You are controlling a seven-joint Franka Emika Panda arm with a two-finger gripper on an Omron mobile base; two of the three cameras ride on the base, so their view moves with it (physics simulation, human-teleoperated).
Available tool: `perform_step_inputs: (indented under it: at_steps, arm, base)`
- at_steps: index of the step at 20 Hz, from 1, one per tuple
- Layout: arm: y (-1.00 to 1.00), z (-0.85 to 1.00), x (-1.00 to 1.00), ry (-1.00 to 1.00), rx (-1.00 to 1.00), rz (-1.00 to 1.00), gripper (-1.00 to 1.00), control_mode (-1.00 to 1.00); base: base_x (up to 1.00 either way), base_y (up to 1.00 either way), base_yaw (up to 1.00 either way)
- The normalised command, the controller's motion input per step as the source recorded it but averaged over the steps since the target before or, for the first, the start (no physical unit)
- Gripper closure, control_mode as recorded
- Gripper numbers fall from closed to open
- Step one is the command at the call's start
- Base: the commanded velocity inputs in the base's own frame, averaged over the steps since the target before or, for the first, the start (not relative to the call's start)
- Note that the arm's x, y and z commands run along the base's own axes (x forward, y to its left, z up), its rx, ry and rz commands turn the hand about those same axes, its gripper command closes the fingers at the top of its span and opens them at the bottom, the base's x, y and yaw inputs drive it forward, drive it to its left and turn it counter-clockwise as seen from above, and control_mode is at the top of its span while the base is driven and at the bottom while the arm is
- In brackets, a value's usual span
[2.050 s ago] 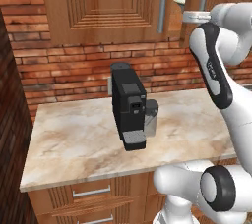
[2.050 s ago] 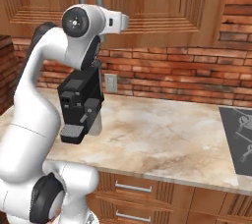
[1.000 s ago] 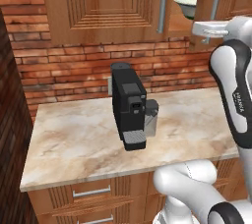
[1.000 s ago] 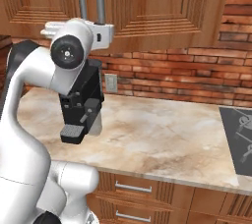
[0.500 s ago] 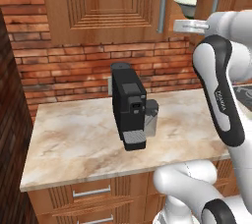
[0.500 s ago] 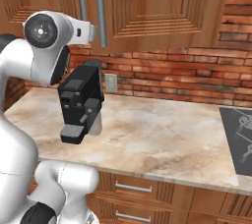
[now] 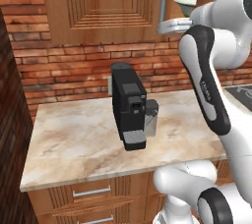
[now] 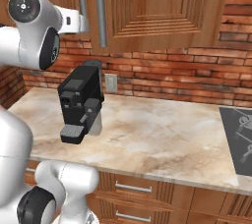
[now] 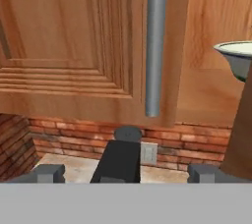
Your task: Move the bowls from the cabinet to the plates on the dining table.
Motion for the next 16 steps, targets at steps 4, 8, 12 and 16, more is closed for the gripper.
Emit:
perform_step_inputs:
  at_steps: [4,8,12,16]
  arm:
    - [0.08,0.0,0.27,0.0,-0.28,0.03,-1.0,-1.0]
    - [0.0,-0.05,0.18,0.0,-0.22,0.06,-1.0,-1.0]
    - [0.0,-0.02,0.18,0.0,-0.27,0.03,-1.0,-1.0]
    - [0.0,-0.08,0.33,0.0,-0.31,0.0,-1.0,-1.0]
  base:
    - [0.0,0.0,0.0]
    - [0.0,0.0,0.0]
    - [0.0,0.0,0.0]
    - [0.0,0.0,0.0]
